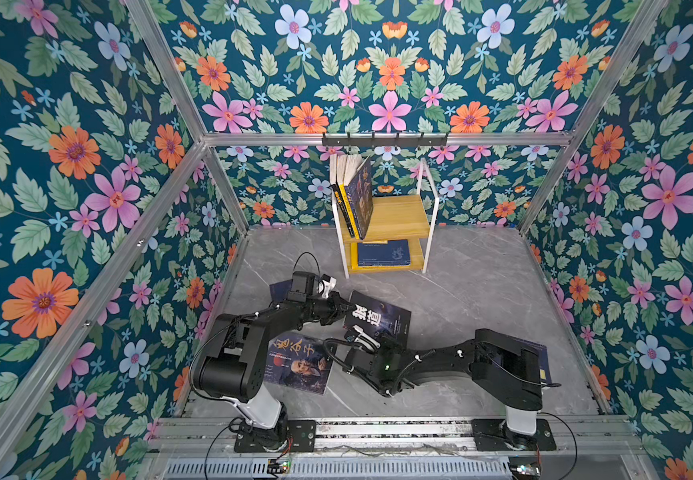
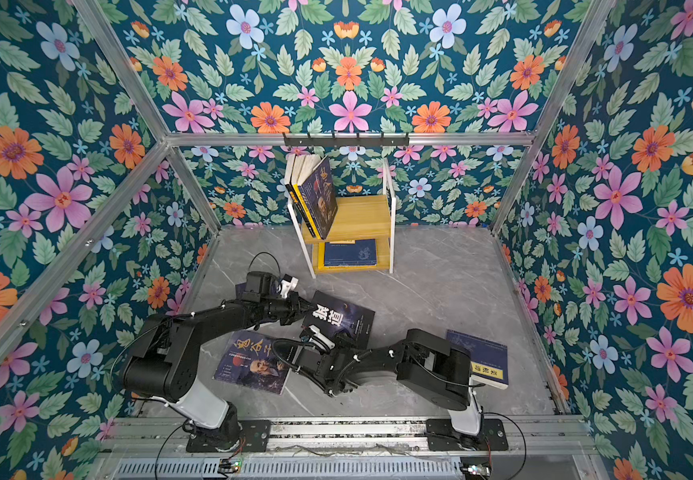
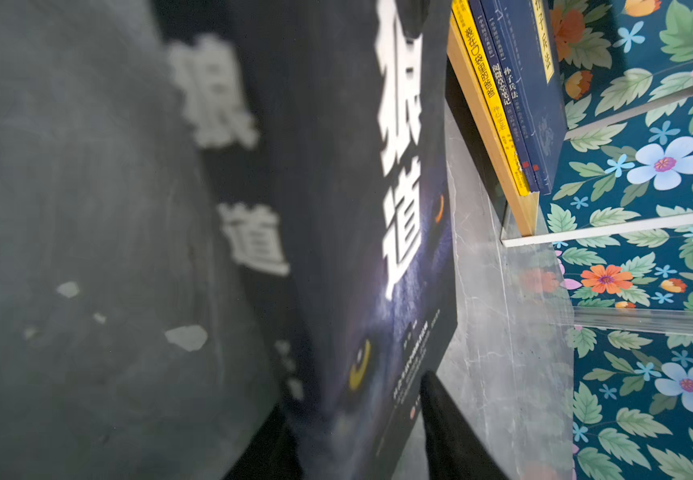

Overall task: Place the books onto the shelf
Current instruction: 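Grip the upright wolf book with the right gripper while the left gripper releases, then carry the wolf book with the right gripper toward the shelf while left withdraws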

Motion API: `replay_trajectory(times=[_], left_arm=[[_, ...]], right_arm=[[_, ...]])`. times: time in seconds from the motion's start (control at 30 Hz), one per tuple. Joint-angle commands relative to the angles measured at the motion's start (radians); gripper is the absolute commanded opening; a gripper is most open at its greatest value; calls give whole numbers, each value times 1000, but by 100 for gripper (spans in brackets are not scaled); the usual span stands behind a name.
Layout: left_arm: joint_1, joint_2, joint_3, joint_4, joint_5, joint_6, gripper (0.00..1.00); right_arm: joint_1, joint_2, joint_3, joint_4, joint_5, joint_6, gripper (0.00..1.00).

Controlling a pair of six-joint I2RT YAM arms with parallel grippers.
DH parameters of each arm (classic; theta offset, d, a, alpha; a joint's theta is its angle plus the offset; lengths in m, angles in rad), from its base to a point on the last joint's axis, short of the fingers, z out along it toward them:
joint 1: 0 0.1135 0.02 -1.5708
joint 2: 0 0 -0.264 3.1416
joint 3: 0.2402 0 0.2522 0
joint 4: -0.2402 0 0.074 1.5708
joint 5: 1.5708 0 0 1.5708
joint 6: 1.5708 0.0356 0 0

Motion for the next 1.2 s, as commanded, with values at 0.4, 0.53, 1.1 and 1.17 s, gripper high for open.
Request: replay_trajectory(times=[0.4, 0.53, 1.1, 1.17], left_arm=[[16, -77, 6, -46, -25, 104, 49], [41, -130, -9, -59, -88, 203, 64], [166, -253, -31, -125, -252, 473, 89], [184, -271, -40, -128, -269, 501, 91]], right_arm=[[-53, -56, -10, -17, -22, 31, 0], [-53, -114, -61, 26, -26, 27, 0], [-68, -358, -99, 49, -45, 40, 0], [-74, -393, -110, 67, -59, 39, 0]])
